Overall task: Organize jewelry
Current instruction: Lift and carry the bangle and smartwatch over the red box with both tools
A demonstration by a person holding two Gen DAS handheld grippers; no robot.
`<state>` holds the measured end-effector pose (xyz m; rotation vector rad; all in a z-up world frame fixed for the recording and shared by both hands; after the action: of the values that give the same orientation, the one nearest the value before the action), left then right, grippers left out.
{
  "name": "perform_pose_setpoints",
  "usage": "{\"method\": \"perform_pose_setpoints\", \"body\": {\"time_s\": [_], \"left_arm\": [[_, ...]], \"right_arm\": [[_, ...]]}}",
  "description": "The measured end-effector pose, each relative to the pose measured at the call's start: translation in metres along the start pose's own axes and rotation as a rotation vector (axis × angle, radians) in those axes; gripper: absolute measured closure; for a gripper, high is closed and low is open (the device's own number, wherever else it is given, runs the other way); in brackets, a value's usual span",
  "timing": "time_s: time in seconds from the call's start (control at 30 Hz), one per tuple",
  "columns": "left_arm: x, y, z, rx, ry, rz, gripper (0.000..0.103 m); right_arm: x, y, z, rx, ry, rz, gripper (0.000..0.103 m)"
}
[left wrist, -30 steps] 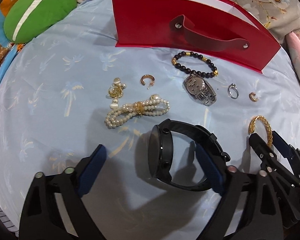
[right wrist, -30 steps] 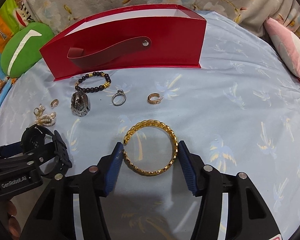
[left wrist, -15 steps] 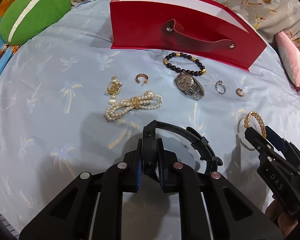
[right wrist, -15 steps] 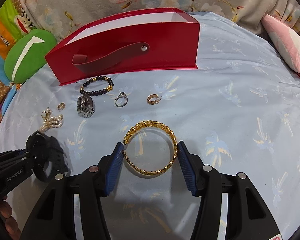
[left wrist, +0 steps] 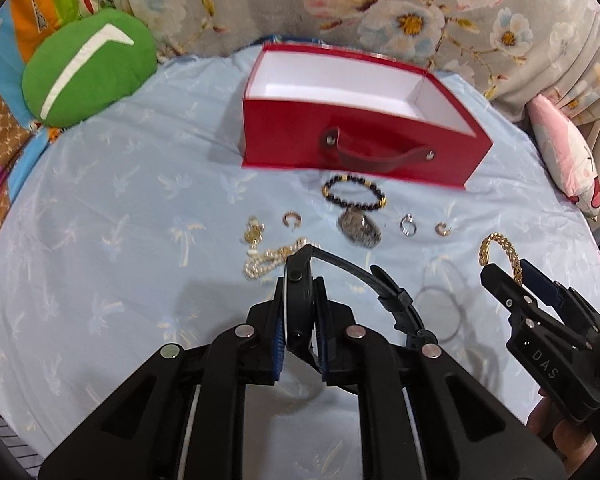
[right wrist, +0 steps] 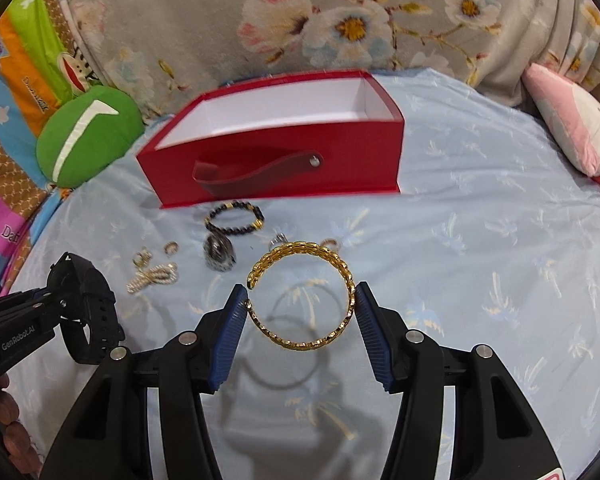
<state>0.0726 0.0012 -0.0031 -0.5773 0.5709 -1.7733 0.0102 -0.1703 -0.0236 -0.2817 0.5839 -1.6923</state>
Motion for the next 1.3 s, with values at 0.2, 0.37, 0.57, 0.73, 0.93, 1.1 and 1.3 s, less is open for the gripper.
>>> {"method": "perform_pose_setpoints", "body": {"time_s": [0.2, 0.37, 0.57, 0.73, 0.93, 1.1, 1.3], "left_arm": [[-0.001, -0.024, 0.034, 0.111, 0.008, 0.010, 0.091], [0.000, -0.038, 0.073, 0.216, 0.018, 0.022, 0.091], [0.001, -0.042, 0.116, 0.321, 0.034, 0.042, 0.091], [0.007, -0.026, 0.150, 0.365, 0.052, 0.052, 0.091], [0.015, 0.011, 0.184, 0.394, 0.065, 0.063, 0.091], [0.016, 0.048, 0.204, 0.381, 0.069, 0.078, 0.091], [0.019, 0.086, 0.212, 0.355, 0.086, 0.094, 0.091]], "right_arm": [[-0.012, -0.020, 0.033, 0.094, -0.025, 0.040, 0.049], [-0.018, -0.026, 0.064, 0.164, -0.037, 0.065, 0.050], [-0.019, -0.020, 0.109, 0.238, -0.037, 0.078, 0.049], [-0.013, 0.001, 0.141, 0.267, -0.032, 0.069, 0.049], [-0.012, 0.041, 0.172, 0.271, -0.049, 0.041, 0.049], [-0.012, 0.080, 0.182, 0.233, -0.050, 0.036, 0.049], [-0.010, 0.116, 0.182, 0.198, -0.053, 0.023, 0.049]]}}
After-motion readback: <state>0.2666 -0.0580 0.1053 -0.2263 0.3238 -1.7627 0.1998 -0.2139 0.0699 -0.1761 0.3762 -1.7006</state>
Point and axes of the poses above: each gripper's, at about its wrist camera, not at the fingertips, and y roughly the way its jaws point, x to its right, z to its top, the point moved 1 cm from there along y, roughly the way its jaws point, and after that the axes turned 12 degrees about x, right-handed, at the moved point
